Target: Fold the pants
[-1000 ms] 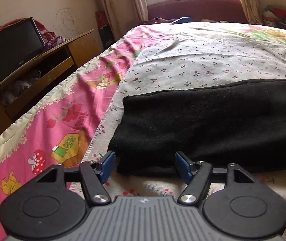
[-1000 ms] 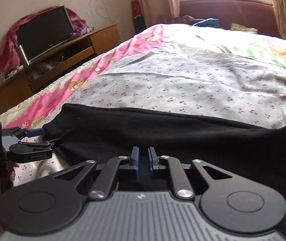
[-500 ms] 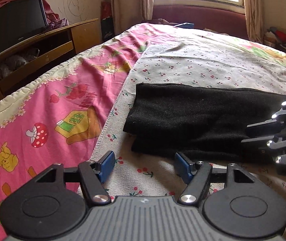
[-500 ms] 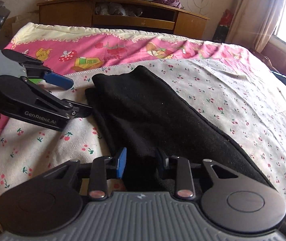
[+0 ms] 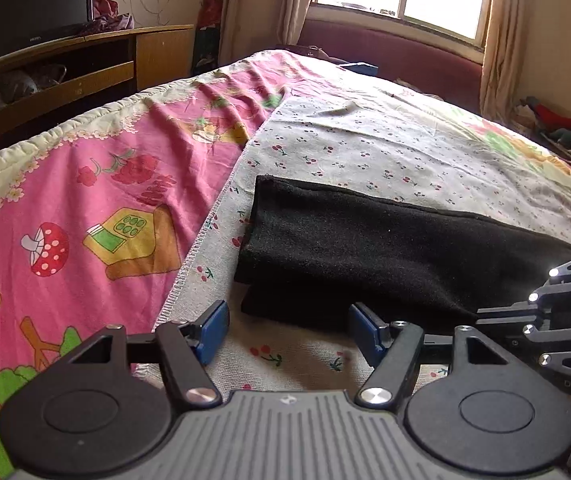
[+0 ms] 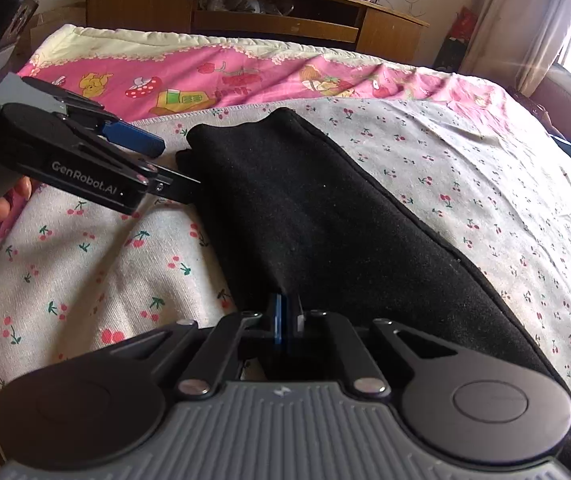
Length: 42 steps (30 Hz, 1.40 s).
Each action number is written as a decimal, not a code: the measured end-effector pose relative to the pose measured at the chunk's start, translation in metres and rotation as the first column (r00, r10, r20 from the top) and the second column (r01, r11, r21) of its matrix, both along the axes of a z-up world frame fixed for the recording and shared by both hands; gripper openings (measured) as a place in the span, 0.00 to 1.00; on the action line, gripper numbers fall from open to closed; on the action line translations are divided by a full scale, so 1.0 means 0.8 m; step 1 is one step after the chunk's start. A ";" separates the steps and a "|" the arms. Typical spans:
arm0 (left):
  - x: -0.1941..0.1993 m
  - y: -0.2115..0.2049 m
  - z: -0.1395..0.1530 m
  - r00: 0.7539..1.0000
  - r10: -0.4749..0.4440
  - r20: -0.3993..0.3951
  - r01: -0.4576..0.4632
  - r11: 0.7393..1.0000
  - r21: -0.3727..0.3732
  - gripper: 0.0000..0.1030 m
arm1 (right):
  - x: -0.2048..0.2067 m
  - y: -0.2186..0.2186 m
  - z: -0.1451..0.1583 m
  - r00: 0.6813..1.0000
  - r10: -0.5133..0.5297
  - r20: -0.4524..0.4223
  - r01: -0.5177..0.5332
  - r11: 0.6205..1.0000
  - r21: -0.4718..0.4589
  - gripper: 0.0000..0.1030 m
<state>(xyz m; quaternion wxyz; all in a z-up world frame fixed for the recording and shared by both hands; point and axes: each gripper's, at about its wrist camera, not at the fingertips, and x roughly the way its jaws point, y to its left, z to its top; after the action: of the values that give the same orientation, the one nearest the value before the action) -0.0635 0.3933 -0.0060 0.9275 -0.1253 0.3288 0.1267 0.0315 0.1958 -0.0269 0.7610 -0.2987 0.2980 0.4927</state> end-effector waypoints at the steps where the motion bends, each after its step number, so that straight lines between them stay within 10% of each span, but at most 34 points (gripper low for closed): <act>1: 0.001 0.004 0.001 1.000 0.006 0.004 -0.006 1.000 -0.015 0.77 | -0.001 -0.003 0.005 1.000 -0.007 -0.004 0.007 1.000 0.013 0.02; 9: 0.029 0.010 0.003 1.000 0.009 0.020 -0.010 0.999 0.054 0.77 | -0.020 -0.018 0.002 0.999 0.010 0.031 -0.010 1.000 -0.003 0.01; 18: 0.038 0.026 -0.001 0.999 0.044 -0.032 -0.041 0.997 0.069 0.29 | -0.028 0.030 -0.003 0.977 0.124 0.176 -0.127 0.992 0.009 0.32; 25: 0.035 0.031 0.011 1.000 0.011 -0.027 -0.010 0.999 0.049 0.24 | -0.015 0.048 -0.007 0.989 0.043 0.142 -0.048 0.998 0.030 0.03; 35: 0.027 0.033 -0.004 0.996 0.042 -0.075 -0.039 0.998 0.040 0.26 | -0.013 0.046 -0.011 0.997 0.034 0.066 -0.035 0.999 0.016 0.09; 39: 0.006 0.034 0.012 0.998 0.050 -0.037 -0.051 0.999 -0.011 0.58 | -0.020 0.036 0.000 0.995 0.061 0.077 -0.066 0.995 0.070 0.23; 42: -0.011 0.020 0.018 0.999 0.046 -0.010 -0.046 0.998 -0.046 0.60 | -0.023 0.038 -0.004 0.991 0.083 0.101 -0.089 0.994 0.059 0.35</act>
<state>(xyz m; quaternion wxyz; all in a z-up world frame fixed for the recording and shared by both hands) -0.0719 0.4093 0.0081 0.9197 -0.1537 0.3328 0.1409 0.0128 0.2265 -0.0304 0.7619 -0.3107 0.2312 0.5192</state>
